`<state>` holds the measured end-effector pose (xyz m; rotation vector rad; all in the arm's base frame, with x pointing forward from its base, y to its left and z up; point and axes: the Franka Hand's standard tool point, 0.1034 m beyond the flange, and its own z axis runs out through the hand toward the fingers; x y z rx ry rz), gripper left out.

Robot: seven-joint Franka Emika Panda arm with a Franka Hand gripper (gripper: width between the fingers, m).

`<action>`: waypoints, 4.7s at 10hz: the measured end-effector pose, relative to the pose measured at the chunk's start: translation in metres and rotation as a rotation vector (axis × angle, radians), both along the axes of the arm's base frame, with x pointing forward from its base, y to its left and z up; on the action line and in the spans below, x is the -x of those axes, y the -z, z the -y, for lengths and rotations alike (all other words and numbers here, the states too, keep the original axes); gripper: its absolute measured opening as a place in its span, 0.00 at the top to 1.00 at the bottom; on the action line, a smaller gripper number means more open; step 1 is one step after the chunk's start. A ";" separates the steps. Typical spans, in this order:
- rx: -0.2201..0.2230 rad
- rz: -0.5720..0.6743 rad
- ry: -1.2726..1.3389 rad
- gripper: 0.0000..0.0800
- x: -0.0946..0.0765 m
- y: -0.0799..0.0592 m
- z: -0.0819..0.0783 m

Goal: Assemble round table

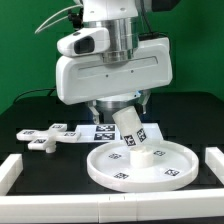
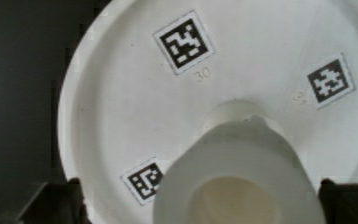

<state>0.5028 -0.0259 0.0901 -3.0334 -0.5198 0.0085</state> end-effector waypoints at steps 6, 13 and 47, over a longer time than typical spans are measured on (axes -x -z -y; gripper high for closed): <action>-0.037 -0.056 0.040 0.19 -0.001 -0.002 -0.008; -0.036 -0.037 0.037 0.48 -0.005 -0.002 -0.016; -0.096 -0.179 1.414 0.19 -0.040 0.000 -0.062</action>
Offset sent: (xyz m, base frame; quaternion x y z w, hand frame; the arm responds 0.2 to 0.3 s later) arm 0.0016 0.0174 0.0009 0.0456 0.0024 0.0339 0.9984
